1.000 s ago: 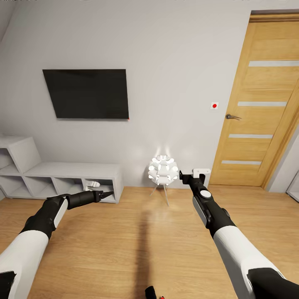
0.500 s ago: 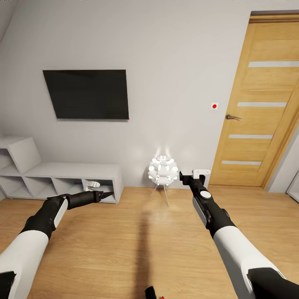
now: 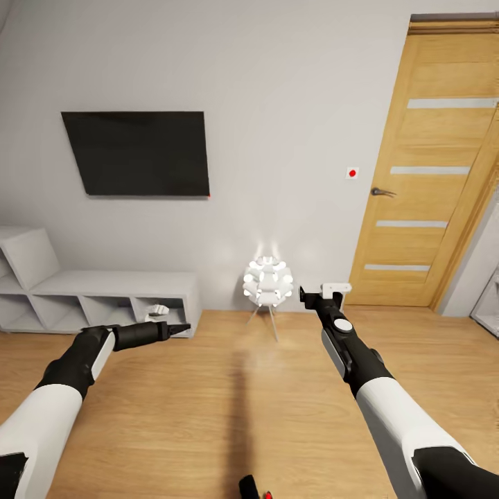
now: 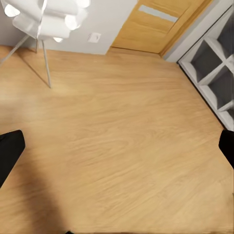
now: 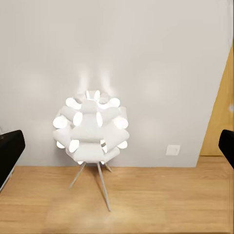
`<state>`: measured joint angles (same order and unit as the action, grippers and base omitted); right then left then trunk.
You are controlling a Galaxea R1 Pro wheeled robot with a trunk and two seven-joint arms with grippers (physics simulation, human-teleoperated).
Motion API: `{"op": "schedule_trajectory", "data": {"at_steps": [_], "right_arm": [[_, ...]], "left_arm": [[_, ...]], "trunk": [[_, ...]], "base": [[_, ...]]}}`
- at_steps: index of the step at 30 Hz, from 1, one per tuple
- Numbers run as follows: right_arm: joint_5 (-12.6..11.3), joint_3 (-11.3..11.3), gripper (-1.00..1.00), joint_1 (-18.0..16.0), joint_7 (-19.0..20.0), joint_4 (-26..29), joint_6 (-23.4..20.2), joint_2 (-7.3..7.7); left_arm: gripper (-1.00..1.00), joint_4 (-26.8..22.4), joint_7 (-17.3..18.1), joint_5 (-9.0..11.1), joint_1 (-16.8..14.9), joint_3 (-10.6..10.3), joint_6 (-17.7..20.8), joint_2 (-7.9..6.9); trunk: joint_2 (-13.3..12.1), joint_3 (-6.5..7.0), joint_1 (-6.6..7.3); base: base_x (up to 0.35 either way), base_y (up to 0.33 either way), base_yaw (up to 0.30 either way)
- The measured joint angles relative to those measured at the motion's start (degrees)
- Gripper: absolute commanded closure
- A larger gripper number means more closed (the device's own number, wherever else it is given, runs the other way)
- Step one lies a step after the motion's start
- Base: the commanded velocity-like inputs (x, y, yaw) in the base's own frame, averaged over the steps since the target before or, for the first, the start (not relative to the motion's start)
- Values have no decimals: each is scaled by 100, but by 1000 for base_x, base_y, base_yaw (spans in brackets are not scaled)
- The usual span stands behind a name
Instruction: Attach the digital camera to the camera tripod in the bedroom.
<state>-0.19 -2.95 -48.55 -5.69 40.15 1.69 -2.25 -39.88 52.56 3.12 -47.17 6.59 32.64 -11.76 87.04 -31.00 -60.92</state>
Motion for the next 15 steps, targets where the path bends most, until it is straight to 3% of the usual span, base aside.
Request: {"op": "schedule_trajectory", "data": {"at_steps": [8,15], "right_arm": [[0,0,-100,0,4,0,0,-1],[3,0,-100,-1,3,-2,1,-4]], "left_arm": [[-100,0,-17,-2,0,-105,30,-6],[-100,1,-29,-2,0,-134,34,0]], "trunk": [[321,-144,-176],[602,-269,-330]], "base": [[0,0,-226],[0,0,-87]]}}
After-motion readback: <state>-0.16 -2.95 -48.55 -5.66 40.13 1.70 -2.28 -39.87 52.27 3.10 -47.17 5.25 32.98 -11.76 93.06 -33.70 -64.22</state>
